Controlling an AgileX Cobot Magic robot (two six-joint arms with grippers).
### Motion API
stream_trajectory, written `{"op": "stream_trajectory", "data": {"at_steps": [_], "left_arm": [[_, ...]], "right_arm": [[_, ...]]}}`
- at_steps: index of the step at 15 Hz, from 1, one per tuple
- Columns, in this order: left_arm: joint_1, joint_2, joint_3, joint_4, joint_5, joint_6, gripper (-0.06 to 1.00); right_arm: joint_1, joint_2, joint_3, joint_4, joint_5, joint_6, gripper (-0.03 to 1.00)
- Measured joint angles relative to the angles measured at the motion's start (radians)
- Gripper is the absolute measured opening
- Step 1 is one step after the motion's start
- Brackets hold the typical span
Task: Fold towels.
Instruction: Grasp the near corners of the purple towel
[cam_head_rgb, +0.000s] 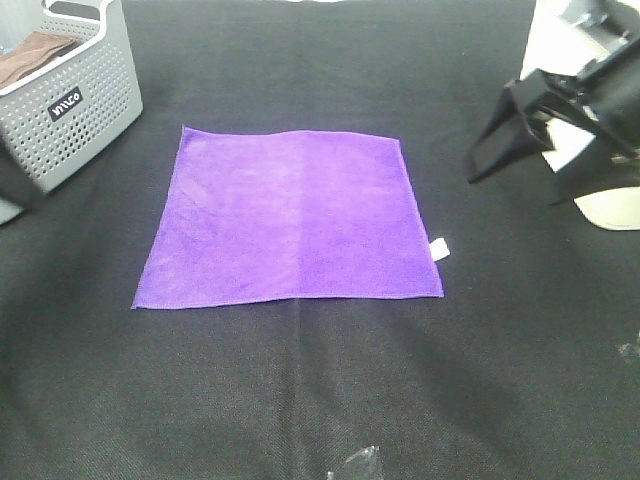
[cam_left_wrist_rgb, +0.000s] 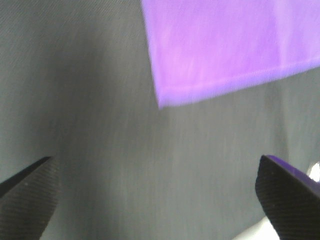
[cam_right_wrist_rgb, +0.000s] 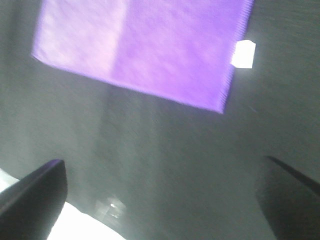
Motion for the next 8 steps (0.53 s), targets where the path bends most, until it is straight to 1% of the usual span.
{"op": "stream_trajectory", "data": {"at_steps": [1,2,4,6,8], "left_arm": [[0.000,0.062,-0.033,-0.024,-0.002,0.036,0.99],[0.000,0.105,-0.052,-0.033,-0.002,0.055,0.99],[0.000,0.152,-0.060,-0.035,-0.001,0.068,0.99],[0.000,0.163,-0.060,-0.045,-0.002,0.069,0.99],[0.000,0.179,-0.062,-0.073,-0.012,0.072,0.99]], "right_arm": [[-0.043,0.051,-0.005,0.070,0.015,-0.061,0.96],[-0.072,0.095,-0.005,0.119,0.022,-0.112,0.96],[-0.080,0.132,-0.005,0.145,0.035,-0.153,0.96],[-0.080,0.135,-0.005,0.157,0.048,-0.155,0.96],[-0.080,0.144,-0.006,0.157,0.051,-0.149,0.96]]}}
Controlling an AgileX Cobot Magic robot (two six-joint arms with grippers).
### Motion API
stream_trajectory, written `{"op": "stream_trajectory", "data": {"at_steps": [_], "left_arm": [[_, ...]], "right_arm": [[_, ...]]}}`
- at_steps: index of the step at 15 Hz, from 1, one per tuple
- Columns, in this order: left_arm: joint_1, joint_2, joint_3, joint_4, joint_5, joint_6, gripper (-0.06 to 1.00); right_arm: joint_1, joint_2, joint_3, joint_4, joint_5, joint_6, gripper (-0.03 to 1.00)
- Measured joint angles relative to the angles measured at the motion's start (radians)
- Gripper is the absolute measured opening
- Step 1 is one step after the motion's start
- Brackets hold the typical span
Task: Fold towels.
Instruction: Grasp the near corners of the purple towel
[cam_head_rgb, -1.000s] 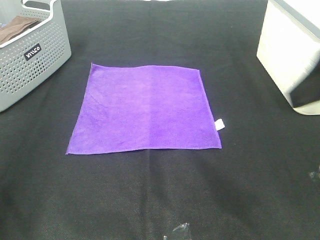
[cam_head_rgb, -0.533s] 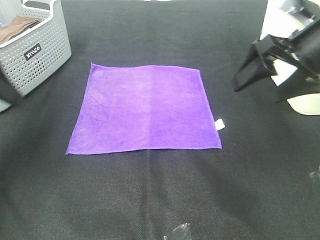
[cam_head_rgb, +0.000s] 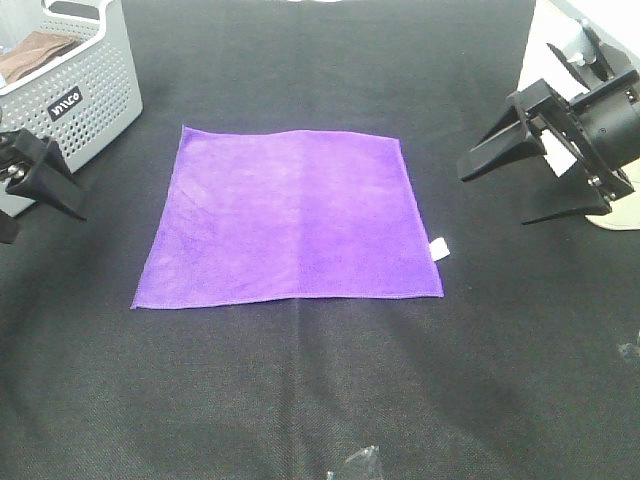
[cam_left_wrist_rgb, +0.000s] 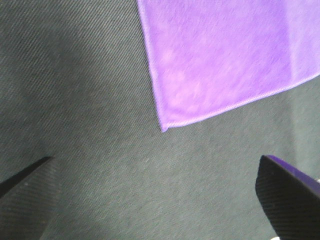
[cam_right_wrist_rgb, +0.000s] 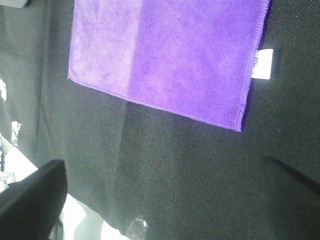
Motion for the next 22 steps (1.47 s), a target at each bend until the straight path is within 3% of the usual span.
{"op": "stream_trajectory", "data": {"at_steps": [3,11,16,22], "left_arm": [[0.000,0.066,-0.017,-0.037,-0.004,0.000,0.99],[0.000,0.298,-0.115,-0.101,0.013,0.048,0.98],[0.000,0.333,-0.121,-0.130,0.018,0.075,0.97],[-0.003,0.334,-0.121,-0.131,0.019,0.086,0.97]], "right_arm": [[0.000,0.095,-0.014,-0.031,-0.001,0.072,0.96],[0.000,0.288,-0.068,-0.034,-0.047,0.076,0.95],[0.054,0.367,-0.152,-0.026,-0.106,0.064,0.94],[0.057,0.391,-0.165,-0.011,-0.096,0.063,0.93]]}}
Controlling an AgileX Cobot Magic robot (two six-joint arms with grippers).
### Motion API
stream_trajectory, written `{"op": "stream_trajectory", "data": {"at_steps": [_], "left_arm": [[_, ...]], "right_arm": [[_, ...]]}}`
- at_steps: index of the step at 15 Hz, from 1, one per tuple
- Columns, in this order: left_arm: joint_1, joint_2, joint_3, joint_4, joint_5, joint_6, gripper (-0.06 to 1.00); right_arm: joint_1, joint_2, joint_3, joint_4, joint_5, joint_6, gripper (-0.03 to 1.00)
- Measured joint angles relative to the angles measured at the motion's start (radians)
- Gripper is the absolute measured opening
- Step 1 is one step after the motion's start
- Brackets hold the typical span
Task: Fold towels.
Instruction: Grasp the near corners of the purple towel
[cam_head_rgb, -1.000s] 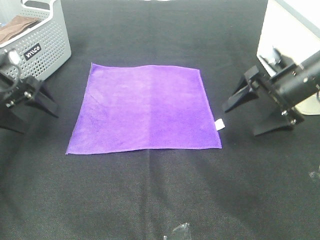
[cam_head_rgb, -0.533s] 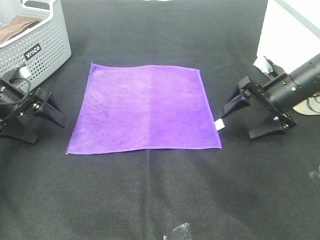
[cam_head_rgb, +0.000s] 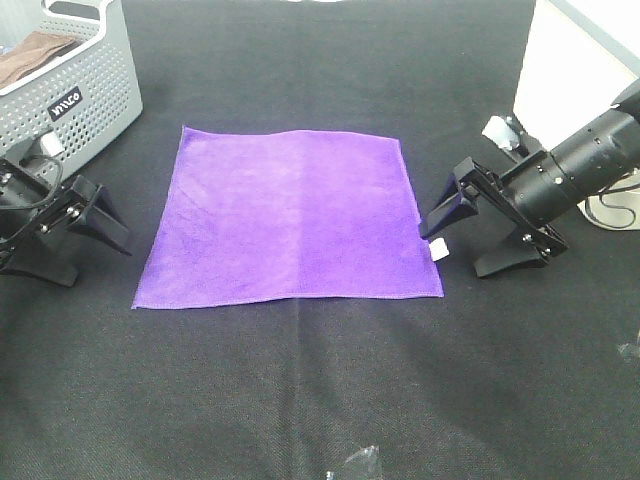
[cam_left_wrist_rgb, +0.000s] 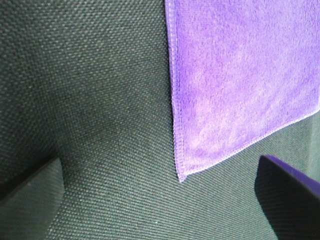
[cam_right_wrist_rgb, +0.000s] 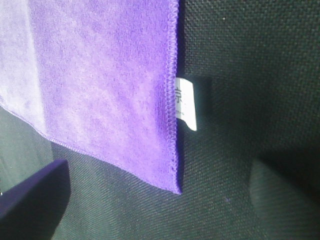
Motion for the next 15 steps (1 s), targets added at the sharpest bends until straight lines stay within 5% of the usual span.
{"op": "stream_trajectory", "data": {"at_steps": [5,11,15], "left_arm": [[-0.087,0.000,-0.004,0.001,-0.036,0.002,0.94],[-0.294,0.040,-0.035,-0.027,-0.082,-0.095,0.83],[-0.302,0.046,-0.035,-0.032,-0.082,-0.098,0.75]], "right_arm": [[0.027,0.001,0.000,-0.003,-0.022,0.000,0.90],[0.230,0.001,-0.003,-0.003,-0.154,0.000,0.75],[0.239,0.007,-0.003,-0.022,-0.167,0.000,0.60]]}}
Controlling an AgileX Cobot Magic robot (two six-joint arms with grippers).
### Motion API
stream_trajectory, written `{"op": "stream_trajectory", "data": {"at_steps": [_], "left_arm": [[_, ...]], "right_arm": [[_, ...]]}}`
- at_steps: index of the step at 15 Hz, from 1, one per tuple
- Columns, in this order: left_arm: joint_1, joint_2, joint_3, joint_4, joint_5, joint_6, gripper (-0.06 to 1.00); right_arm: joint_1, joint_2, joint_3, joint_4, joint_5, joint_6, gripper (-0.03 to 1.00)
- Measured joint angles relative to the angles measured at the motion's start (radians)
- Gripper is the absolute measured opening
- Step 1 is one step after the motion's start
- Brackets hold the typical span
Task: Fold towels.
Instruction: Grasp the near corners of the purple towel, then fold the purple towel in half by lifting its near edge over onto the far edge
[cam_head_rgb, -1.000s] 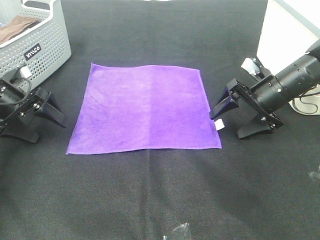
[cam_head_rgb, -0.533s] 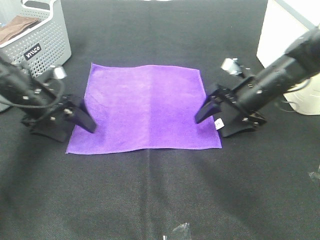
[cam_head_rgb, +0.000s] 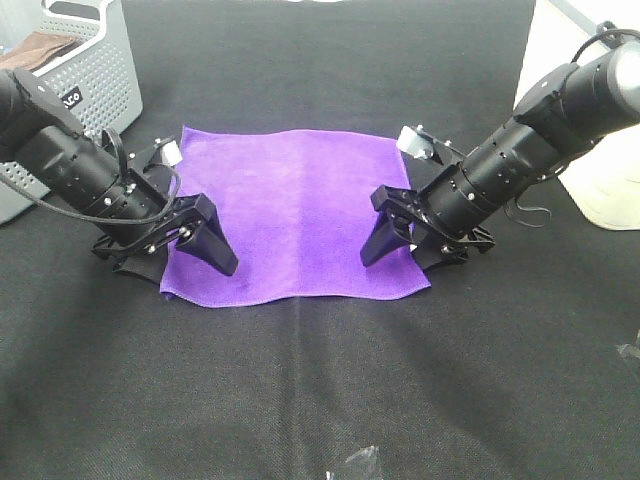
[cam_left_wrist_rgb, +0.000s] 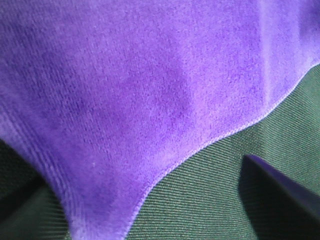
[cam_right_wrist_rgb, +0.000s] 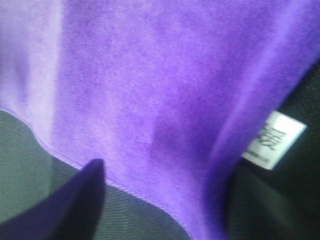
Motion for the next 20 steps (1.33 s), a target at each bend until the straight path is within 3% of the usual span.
{"op": "stream_trajectory", "data": {"at_steps": [2,7,11,17,20], "left_arm": [[-0.002,0.006,0.000,0.002,0.000,-0.002,0.63],[-0.008,0.022,0.006,0.052,0.000,-0.008,0.04],[-0.015,0.002,0.009,0.128,0.022,-0.008,0.00],[-0.017,-0.122,0.027,0.203,0.087,-0.033,0.00],[-0.018,-0.220,0.170,0.220,0.060,-0.061,0.00]], "right_arm": [[0.000,0.004,0.000,-0.027,0.000,0.000,0.45],[0.006,0.008,0.003,-0.105,0.024,0.000,0.03],[0.009,-0.045,0.006,-0.126,0.057,0.009,0.00],[0.009,-0.076,0.011,-0.128,0.242,0.088,0.00],[0.013,-0.164,0.046,-0.113,0.287,0.095,0.00]]}}
